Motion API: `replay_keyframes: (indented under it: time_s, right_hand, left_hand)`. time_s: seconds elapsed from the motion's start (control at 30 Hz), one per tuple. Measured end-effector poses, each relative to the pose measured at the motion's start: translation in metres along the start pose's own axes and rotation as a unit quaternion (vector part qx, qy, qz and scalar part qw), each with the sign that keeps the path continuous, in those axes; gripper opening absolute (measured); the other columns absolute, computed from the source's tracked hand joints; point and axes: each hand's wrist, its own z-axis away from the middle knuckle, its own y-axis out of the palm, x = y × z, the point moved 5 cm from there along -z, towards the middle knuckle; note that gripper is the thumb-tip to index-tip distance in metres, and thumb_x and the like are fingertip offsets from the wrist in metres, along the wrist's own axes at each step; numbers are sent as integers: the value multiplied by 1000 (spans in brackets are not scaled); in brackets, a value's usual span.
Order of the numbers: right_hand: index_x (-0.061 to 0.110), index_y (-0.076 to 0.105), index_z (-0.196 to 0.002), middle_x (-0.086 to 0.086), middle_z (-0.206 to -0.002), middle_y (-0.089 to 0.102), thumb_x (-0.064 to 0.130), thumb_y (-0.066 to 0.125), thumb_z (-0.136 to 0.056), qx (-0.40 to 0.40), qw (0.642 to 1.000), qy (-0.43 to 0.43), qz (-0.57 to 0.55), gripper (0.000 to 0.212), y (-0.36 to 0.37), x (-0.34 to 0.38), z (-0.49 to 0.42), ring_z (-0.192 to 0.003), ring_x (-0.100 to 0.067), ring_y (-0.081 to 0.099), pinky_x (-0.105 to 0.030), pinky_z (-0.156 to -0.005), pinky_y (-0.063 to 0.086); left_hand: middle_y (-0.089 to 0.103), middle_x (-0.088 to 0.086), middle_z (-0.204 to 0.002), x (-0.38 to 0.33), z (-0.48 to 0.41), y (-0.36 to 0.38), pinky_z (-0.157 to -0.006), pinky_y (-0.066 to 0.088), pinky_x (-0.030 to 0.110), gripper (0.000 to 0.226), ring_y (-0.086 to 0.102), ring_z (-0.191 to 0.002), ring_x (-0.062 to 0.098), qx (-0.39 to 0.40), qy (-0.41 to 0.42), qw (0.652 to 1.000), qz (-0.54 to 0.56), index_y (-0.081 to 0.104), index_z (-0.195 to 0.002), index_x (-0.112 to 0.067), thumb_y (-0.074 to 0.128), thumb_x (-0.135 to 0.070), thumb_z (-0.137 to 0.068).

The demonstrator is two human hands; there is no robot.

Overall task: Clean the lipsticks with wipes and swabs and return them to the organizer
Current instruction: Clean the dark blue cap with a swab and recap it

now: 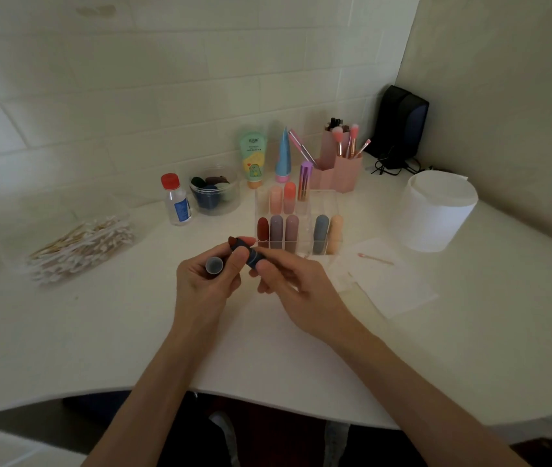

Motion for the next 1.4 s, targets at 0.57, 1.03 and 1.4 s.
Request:
replay_keyframes:
  time_s: [0.57,1.03,1.4]
  right_hand:
    - [13,75,-118,2,-108,77,22,79,-88,-123,985,-23,116,32,-14,0,3,-92,-4,68,-11,-91,52]
    - [18,70,-119,13,-109,72,23,76,-89,-130,986,25,102,30,-20,-8,2,-93,2,65,-7,-92,48]
    - [10,73,-125,0,-110,76,17,74,-93,-77,995,-43,54,33,-12,-2,4,-97,-13,70,-32,-90,58]
  left_hand:
    - [68,-12,-74,3,-2,2,-59,44,11,28,56,-59,3,-12,3,999,-50,75,-114,-15,72,-18,-87]
    - [70,-16,-99,-3,4,16,-71,51,17,48,64,-86,5,94,7,993,-68,59,-137,-23,59,-35,-91]
    - [66,-17,-67,-12,8,9,-65,45,10,19,61,-65,0,20,53,997,-47,75,-101,-15,67,-24,-86]
